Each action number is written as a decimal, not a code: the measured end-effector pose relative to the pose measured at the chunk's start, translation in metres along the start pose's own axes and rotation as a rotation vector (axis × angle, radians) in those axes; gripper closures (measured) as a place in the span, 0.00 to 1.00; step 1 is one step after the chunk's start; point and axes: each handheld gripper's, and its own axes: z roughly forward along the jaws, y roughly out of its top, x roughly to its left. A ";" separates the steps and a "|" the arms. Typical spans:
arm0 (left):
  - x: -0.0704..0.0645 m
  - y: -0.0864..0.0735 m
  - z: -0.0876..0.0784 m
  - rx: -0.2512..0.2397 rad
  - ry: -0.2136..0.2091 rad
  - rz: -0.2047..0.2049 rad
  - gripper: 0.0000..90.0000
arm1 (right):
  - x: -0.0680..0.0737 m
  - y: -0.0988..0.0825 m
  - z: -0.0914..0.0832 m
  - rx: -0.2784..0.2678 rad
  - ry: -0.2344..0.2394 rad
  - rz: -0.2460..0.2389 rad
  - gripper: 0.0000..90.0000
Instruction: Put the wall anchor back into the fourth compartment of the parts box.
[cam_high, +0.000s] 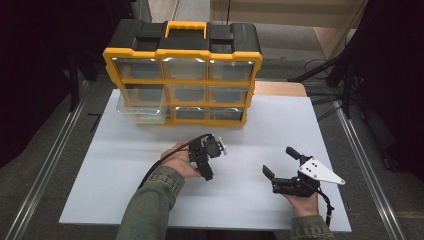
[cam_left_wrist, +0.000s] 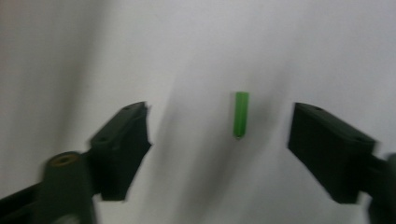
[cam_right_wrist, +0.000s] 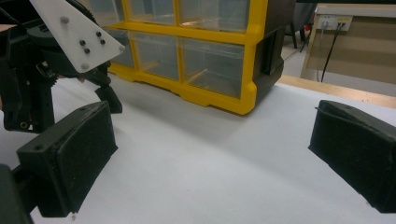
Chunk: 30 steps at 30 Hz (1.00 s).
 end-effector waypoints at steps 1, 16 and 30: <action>0.000 0.000 0.001 0.005 -0.002 0.014 0.30 | 0.000 0.000 0.000 0.000 0.000 -0.001 0.00; 0.001 0.003 0.008 0.028 -0.071 0.038 0.69 | 0.000 0.000 0.000 0.001 0.001 -0.005 0.00; 0.003 0.000 0.005 0.055 -0.117 0.053 0.93 | 0.001 0.000 0.000 0.004 0.003 -0.007 0.00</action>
